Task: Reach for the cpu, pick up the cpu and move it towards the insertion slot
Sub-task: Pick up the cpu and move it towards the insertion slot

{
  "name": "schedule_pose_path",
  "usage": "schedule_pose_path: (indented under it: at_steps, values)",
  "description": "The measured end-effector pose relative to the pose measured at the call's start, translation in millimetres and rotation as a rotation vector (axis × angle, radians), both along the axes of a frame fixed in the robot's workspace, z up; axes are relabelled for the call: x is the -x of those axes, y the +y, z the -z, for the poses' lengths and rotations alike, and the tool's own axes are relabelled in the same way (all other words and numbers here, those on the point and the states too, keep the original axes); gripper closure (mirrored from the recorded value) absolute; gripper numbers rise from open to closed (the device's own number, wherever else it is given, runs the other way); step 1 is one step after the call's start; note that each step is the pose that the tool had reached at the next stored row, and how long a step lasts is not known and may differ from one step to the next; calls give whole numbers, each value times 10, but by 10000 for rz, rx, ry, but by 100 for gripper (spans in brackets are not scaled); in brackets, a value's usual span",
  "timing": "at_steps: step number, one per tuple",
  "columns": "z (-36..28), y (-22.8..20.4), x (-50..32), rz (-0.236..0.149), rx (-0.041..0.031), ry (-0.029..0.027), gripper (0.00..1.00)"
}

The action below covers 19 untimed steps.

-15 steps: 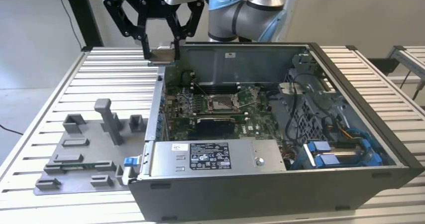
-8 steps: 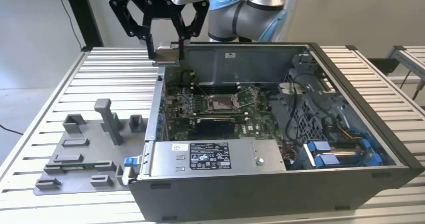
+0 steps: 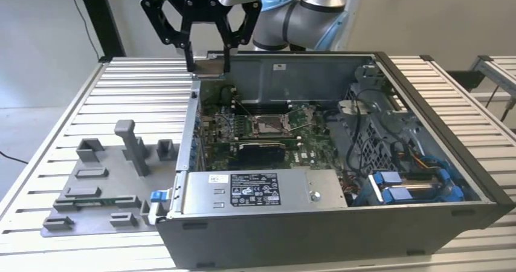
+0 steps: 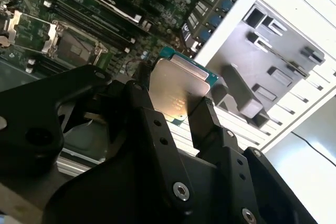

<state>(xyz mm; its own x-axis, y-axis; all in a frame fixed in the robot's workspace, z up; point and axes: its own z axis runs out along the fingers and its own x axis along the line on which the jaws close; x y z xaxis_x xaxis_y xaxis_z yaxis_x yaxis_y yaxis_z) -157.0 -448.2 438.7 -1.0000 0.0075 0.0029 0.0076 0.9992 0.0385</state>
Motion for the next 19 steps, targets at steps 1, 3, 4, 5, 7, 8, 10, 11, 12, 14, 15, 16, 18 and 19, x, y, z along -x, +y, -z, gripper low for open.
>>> schedule_pose_path:
  at_steps: [1,3,4,5,7,8,10,11,12,14,15,16,18,19]
  values:
    - [0,0,-14,0,0,0,100]
    - [0,0,-42,0,0,0,100]
    - [0,0,-57,0,0,0,100]
    - [0,1,-72,0,1,0,100]
    - [1,2,-111,0,0,0,100]
    - [2,2,-136,0,-1,0,100]
    - [3,2,-199,-1,1,0,100]
    - [4,2,-232,0,0,0,100]
    - [5,3,-265,0,0,0,100]
    - [5,3,-324,0,0,0,100]
    - [6,4,-351,-1,0,1,100]
    - [6,5,-377,0,0,0,100]
    - [7,5,-428,0,0,0,100]
    - [8,6,-459,1,0,0,100]
